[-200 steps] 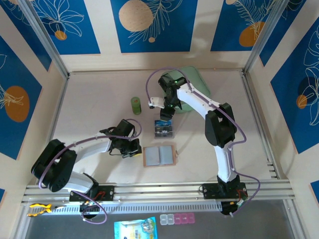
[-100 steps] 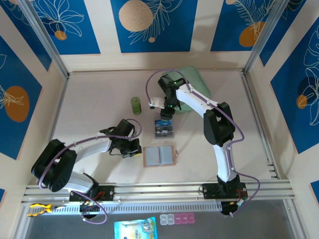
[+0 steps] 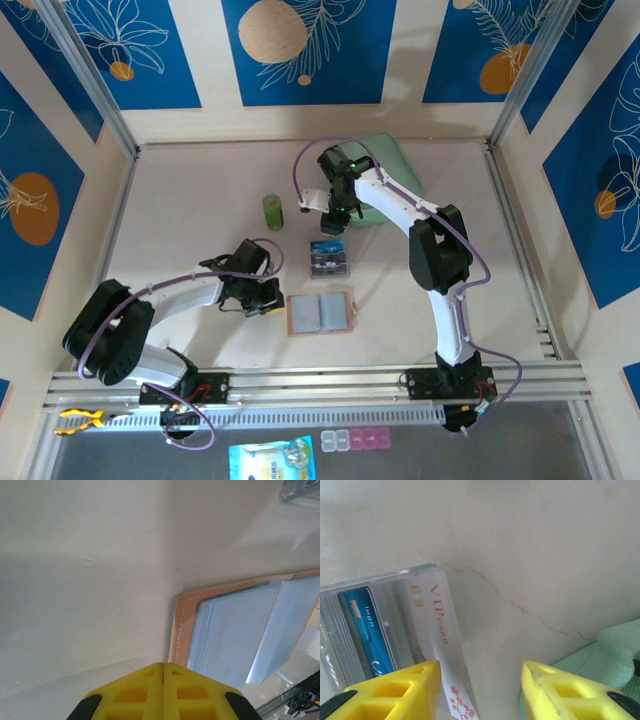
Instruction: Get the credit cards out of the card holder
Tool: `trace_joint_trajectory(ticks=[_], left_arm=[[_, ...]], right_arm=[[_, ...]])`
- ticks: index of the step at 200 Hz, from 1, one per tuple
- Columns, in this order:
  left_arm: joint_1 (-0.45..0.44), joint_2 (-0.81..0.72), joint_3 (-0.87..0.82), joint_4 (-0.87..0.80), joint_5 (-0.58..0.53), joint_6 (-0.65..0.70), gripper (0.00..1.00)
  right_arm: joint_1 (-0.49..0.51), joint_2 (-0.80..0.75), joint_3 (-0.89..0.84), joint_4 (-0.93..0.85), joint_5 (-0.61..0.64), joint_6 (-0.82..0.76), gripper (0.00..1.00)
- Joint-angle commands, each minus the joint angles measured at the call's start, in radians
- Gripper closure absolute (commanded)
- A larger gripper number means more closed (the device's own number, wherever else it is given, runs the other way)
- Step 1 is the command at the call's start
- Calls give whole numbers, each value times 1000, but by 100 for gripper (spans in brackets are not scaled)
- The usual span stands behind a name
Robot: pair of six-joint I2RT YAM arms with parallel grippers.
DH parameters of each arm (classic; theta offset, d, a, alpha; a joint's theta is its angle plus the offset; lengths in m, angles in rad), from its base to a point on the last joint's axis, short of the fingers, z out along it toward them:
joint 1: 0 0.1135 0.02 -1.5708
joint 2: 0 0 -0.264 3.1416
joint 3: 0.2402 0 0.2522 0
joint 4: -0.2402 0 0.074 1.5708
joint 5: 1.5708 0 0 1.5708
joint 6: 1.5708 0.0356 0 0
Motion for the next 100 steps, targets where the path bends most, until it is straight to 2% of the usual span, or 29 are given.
trace_joint_trajectory(ticks=[1, 100], left_arm=[[15, 7, -4, -13, 17, 15, 95], [17, 7, -6, -13, 18, 14, 95]], right_arm=[[-6, -16, 27, 21, 6, 15, 53], [-5, 24, 61, 67, 18, 11, 53]])
